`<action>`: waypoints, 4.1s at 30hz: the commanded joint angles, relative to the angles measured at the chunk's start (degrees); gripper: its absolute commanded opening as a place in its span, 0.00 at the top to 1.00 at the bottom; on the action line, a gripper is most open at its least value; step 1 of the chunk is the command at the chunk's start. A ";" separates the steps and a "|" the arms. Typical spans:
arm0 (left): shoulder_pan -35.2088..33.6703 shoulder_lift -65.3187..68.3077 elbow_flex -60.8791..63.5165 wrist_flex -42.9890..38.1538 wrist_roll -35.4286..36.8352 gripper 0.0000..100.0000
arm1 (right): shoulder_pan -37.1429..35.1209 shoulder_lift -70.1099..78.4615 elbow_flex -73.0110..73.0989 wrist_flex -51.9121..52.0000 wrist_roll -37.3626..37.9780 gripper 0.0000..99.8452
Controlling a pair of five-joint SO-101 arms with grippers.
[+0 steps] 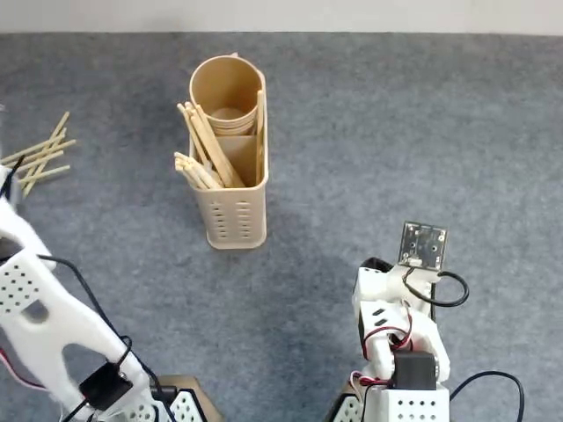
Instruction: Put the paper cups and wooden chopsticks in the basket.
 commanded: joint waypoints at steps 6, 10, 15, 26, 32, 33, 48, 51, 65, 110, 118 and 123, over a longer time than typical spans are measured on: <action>2.95 -2.51 -4.26 -2.73 6.07 0.86 | 0.57 -0.04 9.19 -0.13 0.53 1.00; 2.42 2.95 -2.59 -12.57 6.33 0.86 | 0.57 -0.04 9.19 -0.13 0.53 1.00; 0.48 8.04 -2.59 -29.54 20.22 0.86 | 0.57 -0.04 9.19 -0.13 0.53 1.00; -0.22 11.21 -2.59 -42.46 29.98 0.86 | 0.57 -0.04 9.19 -0.13 0.53 1.00; 0.48 13.32 -2.15 -44.57 29.10 0.86 | 0.57 -0.04 9.19 -0.13 0.53 1.00; 0.92 14.46 -2.42 -43.87 27.16 0.86 | 0.57 -0.04 9.19 -0.13 0.53 1.00; 1.01 9.89 -8.57 1.58 10.73 0.86 | 0.57 -0.04 9.19 -0.13 0.53 1.00; 2.42 8.04 -13.32 11.34 10.73 0.86 | 0.57 -0.04 9.19 -0.13 0.53 1.00; 4.44 -3.82 -25.01 22.42 10.81 0.86 | 0.57 -0.04 9.19 -0.13 0.53 1.00; 14.64 -26.95 53.58 -9.93 -53.54 0.93 | 0.57 -0.04 9.19 -0.13 0.53 1.00; 17.80 -25.54 54.02 -10.55 -50.99 0.99 | 0.57 -0.04 9.19 -0.13 0.53 1.00; 17.45 -25.63 53.67 -10.55 -49.85 0.96 | 0.57 -0.04 9.19 -0.13 0.53 1.00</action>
